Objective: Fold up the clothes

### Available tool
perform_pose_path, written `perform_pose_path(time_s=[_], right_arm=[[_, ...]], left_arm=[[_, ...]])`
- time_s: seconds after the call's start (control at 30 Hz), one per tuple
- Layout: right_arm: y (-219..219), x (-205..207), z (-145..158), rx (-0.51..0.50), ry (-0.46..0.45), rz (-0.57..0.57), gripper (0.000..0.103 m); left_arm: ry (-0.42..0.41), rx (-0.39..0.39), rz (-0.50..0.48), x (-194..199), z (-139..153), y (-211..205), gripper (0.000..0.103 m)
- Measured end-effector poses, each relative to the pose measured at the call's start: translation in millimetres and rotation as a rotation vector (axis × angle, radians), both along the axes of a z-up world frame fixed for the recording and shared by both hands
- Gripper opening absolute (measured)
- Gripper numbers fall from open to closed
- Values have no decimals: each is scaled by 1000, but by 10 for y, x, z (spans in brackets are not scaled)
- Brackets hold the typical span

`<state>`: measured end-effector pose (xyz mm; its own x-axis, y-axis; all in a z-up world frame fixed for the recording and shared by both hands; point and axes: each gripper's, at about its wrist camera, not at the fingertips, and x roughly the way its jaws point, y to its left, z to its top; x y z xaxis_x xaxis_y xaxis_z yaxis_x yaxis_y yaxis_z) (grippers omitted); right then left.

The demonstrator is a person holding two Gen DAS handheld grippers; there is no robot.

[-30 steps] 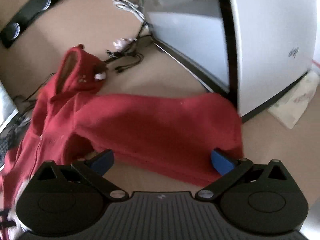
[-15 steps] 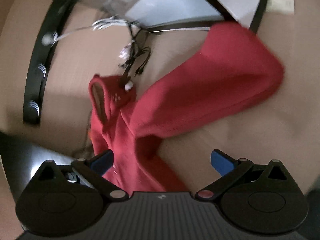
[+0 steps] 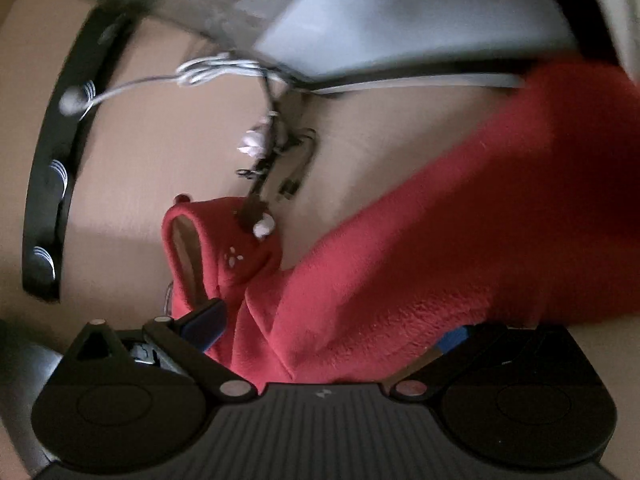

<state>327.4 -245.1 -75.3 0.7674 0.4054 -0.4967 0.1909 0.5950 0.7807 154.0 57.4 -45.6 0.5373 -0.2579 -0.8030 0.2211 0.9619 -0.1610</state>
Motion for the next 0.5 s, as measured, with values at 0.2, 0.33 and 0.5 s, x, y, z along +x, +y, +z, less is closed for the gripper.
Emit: perform_pose_path(time_s=[0.2,0.33,0.5], right_arm=[[427,120,357,-226,-189,144,103],[853,154,596,-331,-302,285,103],[1461,175,842,-456,-419,487,103]], left_arm=[[-6,-6,33,-6,4,1,103],[-11,-20,44,-7,6,20,103],[-27,-51,52,-31,-1,63,103]])
